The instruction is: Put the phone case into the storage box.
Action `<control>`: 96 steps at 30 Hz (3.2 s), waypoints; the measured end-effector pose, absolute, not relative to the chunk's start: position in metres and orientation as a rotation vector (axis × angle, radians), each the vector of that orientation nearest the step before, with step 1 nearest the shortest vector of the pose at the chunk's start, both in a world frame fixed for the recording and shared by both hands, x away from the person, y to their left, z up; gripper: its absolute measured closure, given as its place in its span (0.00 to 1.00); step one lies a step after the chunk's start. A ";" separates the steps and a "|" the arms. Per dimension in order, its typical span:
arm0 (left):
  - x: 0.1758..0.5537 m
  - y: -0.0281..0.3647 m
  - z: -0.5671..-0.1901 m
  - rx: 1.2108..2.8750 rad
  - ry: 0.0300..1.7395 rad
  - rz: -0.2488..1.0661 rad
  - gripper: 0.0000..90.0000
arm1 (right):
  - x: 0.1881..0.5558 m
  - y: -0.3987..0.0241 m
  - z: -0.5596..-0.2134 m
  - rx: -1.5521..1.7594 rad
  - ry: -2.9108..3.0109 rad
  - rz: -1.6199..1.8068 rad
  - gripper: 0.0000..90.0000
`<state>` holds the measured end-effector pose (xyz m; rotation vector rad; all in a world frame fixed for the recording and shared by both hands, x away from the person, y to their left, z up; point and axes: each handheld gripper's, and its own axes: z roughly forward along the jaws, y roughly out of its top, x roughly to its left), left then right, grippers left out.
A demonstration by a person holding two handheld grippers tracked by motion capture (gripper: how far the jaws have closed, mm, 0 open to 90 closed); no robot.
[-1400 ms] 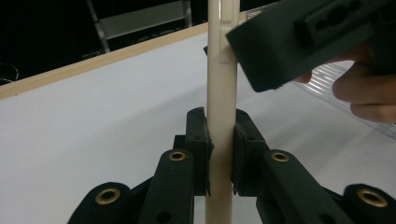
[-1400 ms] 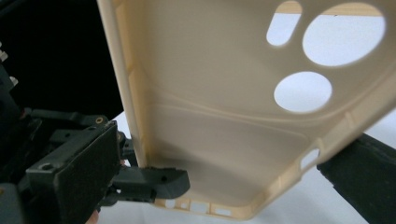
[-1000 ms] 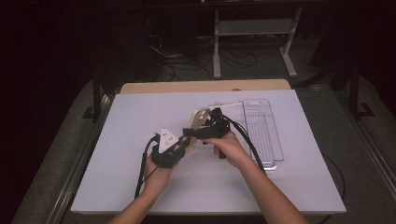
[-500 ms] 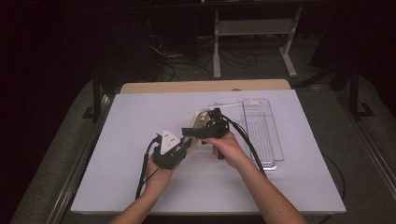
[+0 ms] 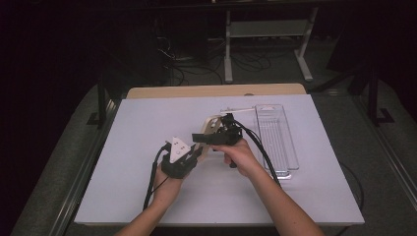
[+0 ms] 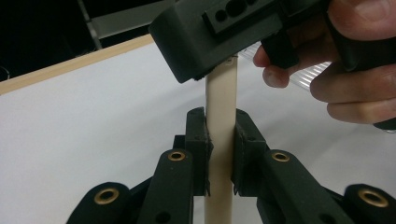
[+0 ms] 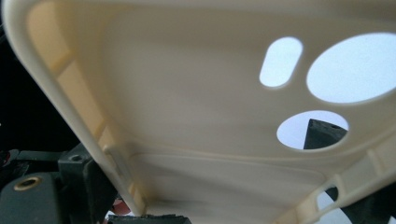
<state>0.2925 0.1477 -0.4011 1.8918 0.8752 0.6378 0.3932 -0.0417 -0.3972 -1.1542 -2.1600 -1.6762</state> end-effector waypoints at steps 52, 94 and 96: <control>0.284 0.256 -0.425 2.082 0.690 0.273 0.00 | 0.391 -0.056 -0.385 -1.166 -2.235 -1.686 0.10; 0.285 0.256 -0.425 2.130 0.662 0.329 0.00 | 0.397 -0.135 -0.336 -1.381 -2.271 -1.741 0.11; 0.284 0.256 -0.424 2.131 0.663 0.333 0.00 | 0.398 -0.139 -0.334 -1.401 -2.277 -1.735 0.11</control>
